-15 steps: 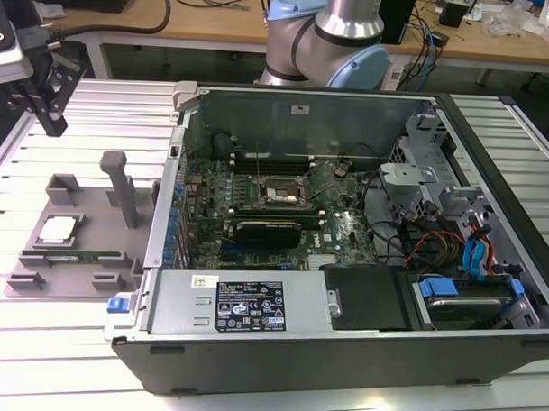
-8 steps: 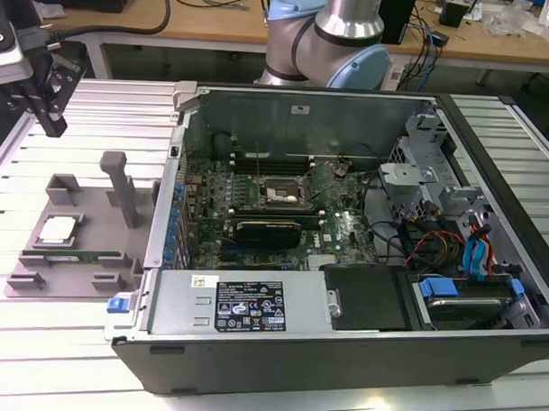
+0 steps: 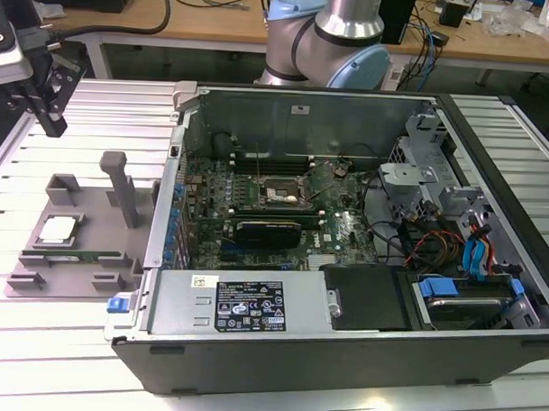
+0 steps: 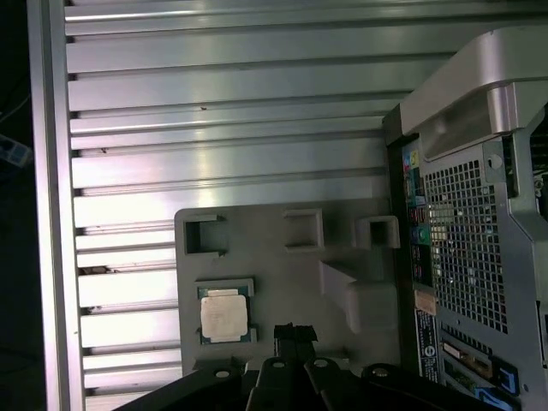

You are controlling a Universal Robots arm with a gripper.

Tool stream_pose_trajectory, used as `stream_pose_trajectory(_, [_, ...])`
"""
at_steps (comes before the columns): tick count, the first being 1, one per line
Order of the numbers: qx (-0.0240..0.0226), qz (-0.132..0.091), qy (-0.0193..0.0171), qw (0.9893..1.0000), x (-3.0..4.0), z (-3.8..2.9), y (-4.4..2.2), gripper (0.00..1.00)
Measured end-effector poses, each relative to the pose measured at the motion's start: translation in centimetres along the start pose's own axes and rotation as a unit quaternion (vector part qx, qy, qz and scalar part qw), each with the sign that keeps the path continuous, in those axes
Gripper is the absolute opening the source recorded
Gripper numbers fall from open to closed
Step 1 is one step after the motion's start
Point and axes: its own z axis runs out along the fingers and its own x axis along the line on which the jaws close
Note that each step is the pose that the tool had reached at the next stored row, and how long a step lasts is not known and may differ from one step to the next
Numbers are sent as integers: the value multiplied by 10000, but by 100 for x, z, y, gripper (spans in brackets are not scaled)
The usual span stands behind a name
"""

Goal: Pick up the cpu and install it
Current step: 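Pick up the cpu and move it towards the insertion slot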

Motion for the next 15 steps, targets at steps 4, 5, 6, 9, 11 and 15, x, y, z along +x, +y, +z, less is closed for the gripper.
stream_pose_trajectory(4, [0, -57, 21, 10000, 107, 129, -14, 11])
stream_pose_trajectory(5, [1, -67, 36, 10000, 140, 161, -18, 11])
stream_pose_trajectory(6, [1, -70, 40, 10000, 164, 182, -21, 11])
stream_pose_trajectory(9, [1, -82, 61, 9999, 224, 260, -29, 11])
stream_pose_trajectory(11, [2, -95, 81, 9999, 239, 332, -33, 11])
stream_pose_trajectory(15, [2, -119, 87, 9999, 280, 438, -41, 11])
